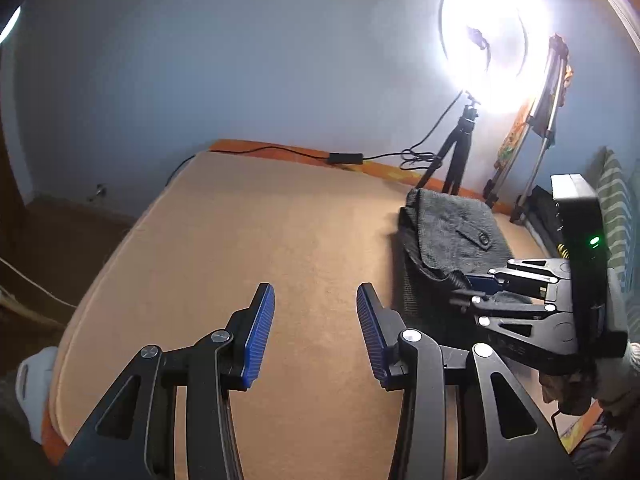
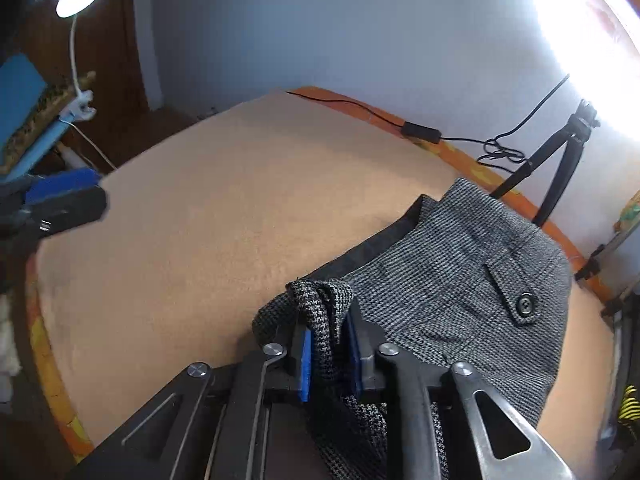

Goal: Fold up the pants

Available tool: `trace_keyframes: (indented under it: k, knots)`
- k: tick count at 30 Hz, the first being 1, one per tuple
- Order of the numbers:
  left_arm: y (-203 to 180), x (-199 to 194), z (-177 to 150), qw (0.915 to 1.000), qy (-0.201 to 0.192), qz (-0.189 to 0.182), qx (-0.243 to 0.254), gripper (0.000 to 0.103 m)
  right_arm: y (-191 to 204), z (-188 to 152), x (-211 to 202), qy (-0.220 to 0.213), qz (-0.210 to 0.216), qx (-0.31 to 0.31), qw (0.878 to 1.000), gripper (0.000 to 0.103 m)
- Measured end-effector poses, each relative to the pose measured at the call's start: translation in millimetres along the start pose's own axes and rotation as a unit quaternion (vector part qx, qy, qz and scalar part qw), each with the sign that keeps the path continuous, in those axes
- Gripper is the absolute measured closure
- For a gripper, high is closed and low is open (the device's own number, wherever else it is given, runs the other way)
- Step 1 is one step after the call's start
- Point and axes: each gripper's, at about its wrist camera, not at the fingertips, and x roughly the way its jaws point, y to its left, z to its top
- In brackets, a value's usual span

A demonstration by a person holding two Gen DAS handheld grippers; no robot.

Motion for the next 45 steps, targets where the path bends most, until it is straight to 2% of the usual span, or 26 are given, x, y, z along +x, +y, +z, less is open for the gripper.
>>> trace_keyframes:
  k: [2, 4, 7, 10, 15, 17, 21, 25, 29, 31, 33, 35, 36, 40, 43, 45]
  knots:
    - [-6.9, -0.8, 0.4, 0.9999, -0.002, -0.009, 0.003, 0.061, -9.4, -3.7, -17.5, -0.017, 0.054, 0.020, 0.998, 0.066]
    - [-18.2, 0.6, 1.9, 0.9997, -0.004, -0.022, 0.007, 0.061, -21.4, -8.1, -34.8, -0.036, 0.087, 0.038, 0.995, 0.058]
    - [-41.2, 4.9, 2.9, 0.9987, -0.003, -0.047, 0.020, 0.061, -51.3, -17.3, -61.3, -0.067, 0.112, 0.079, 0.988, 0.057]
    - [-67.3, 11.7, 4.3, 0.9972, -0.004, -0.064, 0.039, 0.061, -81.9, -25.1, -81.6, -0.088, 0.135, 0.125, 0.979, 0.048]
    - [-107.2, 36.4, 4.6, 0.9938, 0.013, -0.075, 0.081, 0.061, -123.8, -37.4, -93.1, -0.092, 0.089, 0.157, 0.979, 0.047]
    - [-117.8, 51.7, 3.1, 0.9927, 0.027, -0.068, 0.096, 0.061, -149.7, -44.9, -87.7, -0.087, 0.076, 0.188, 0.975, 0.038]
    - [-119.6, 76.1, -1.8, 0.9921, 0.056, -0.052, 0.099, 0.061, -189.7, -49.7, -67.7, -0.066, 0.063, 0.230, 0.969, 0.036]
    - [-106.1, 87.6, -14.4, 0.9917, 0.083, -0.041, 0.089, 0.059, -216.9, -52.8, -45.9, -0.042, 0.059, 0.252, 0.965, 0.036]
    - [-98.4, 92.7, -21.7, 0.9913, 0.101, -0.047, 0.070, 0.058, -242.0, -53.7, -23.1, -0.030, 0.075, 0.285, 0.955, 0.036]
    - [-94.3, 89.4, -18.7, 0.9925, 0.101, -0.046, 0.053, 0.053, -248.7, -52.7, -13.2, -0.024, 0.082, 0.296, 0.951, 0.035]
    - [-87.4, 84.6, -14.1, 0.9934, 0.100, -0.052, 0.024, 0.049, -252.0, -50.9, -2.7, -0.017, 0.084, 0.298, 0.951, 0.034]
    - [-75.9, 81.0, -9.9, 0.9920, 0.110, -0.057, -0.027, 0.041, -255.1, -49.0, 6.9, -0.009, 0.085, 0.297, 0.951, 0.030]
    - [-71.0, 81.0, -9.0, 0.9899, 0.118, -0.061, -0.049, 0.037, -256.4, -49.2, 9.4, -0.009, 0.086, 0.299, 0.950, 0.030]
    - [-58.0, 90.8, -12.2, 0.9753, 0.166, -0.081, -0.122, 0.036, -269.0, -54.6, 20.3, -0.012, 0.106, 0.325, 0.940, 0.029]
    - [-60.7, 104.2, -16.4, 0.9675, 0.186, -0.093, -0.144, 0.035, -276.8, -58.5, 28.5, -0.014, 0.127, 0.347, 0.929, 0.029]
    - [-65.2, 109.6, -17.2, 0.9676, 0.188, -0.090, -0.142, 0.032, -280.1, -57.0, 34.7, -0.012, 0.136, 0.353, 0.926, 0.028]
